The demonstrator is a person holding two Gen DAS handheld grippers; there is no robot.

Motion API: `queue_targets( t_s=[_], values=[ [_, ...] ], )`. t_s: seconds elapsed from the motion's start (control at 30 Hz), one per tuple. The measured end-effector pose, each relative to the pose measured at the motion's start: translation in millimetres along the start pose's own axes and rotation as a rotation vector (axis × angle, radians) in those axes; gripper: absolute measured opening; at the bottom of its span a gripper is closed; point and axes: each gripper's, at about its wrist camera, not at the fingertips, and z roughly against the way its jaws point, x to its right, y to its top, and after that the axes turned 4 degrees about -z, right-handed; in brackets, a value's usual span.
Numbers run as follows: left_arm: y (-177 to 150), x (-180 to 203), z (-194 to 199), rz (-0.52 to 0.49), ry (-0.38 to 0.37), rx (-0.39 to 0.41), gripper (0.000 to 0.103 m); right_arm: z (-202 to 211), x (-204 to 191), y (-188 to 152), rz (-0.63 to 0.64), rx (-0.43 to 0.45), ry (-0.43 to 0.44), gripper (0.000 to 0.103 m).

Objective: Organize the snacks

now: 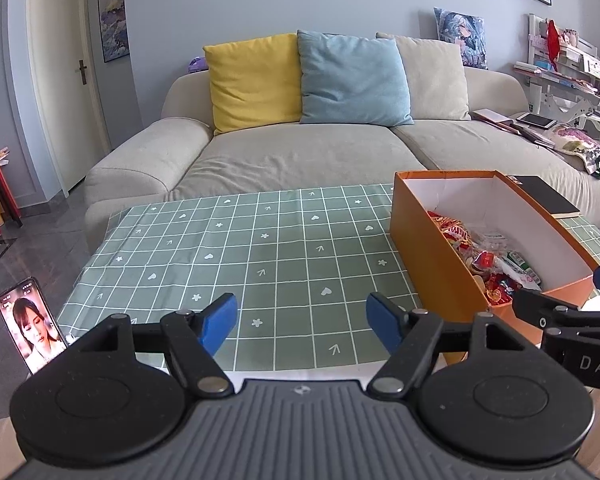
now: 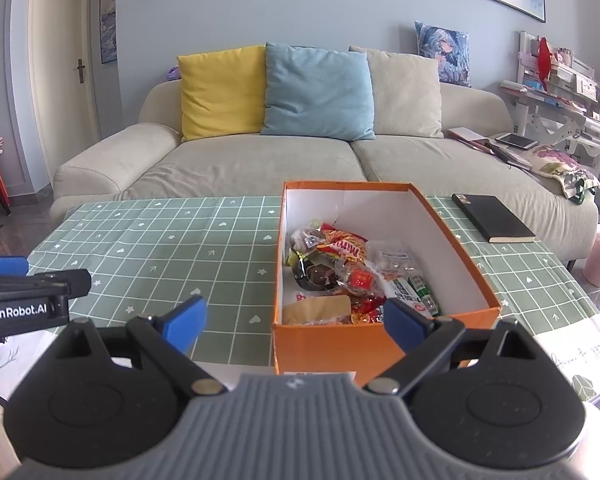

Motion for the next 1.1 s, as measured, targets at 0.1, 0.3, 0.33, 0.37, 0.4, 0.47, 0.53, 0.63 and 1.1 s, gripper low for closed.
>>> queue_targets(
  t_s=[0.1, 0.3, 0.33, 0.37, 0.4, 0.47, 0.53, 0.63, 1.1],
  values=[
    [0.1, -0.2, 0.1, -0.005, 0.002, 0.000, 0.087, 0.0, 0.2, 0.1, 0.000, 0.001, 0.000, 0.092],
    [0.2, 0.2, 0.7, -0.008, 0.002, 0.003, 0.087, -0.6, -0.4, -1.1, 0.007, 0.002, 0.000, 0.092],
    [0.3, 0.3, 0.7, -0.008, 0.003, 0.003, 0.087, -0.5, 0.3, -1.0, 0.007, 0.002, 0.002, 0.092],
    [0.3, 0.3, 0.6, -0.008, 0.003, 0.002, 0.087, -0.6, 0.3, -0.9, 0.007, 0.001, 0.001, 0.092],
    [0.4, -0.2, -0.1, -0.010, 0.004, 0.001, 0.087, -1.0, 0.2, -1.0, 0.007, 0.000, 0.001, 0.092],
    [0.2, -0.5, 0.3, -0.010, 0.004, 0.001, 0.087, -1.0, 0.5, -1.4, 0.006, -0.001, 0.002, 0.092],
    [0.2, -0.5, 0.2, -0.011, 0.004, 0.001, 0.087, -1.0, 0.3, -1.5, 0.006, -0.001, 0.002, 0.092],
    [0.2, -0.5, 0.6, -0.014, 0.004, 0.003, 0.087, -1.0, 0.0, -1.5, 0.006, 0.000, 0.002, 0.092],
    [4.2, -1.8, 4.1, -0.038, 0.005, 0.046, 0.087, -0.4, -0.6, -1.2, 0.007, 0.006, 0.009, 0.092]
  ],
)
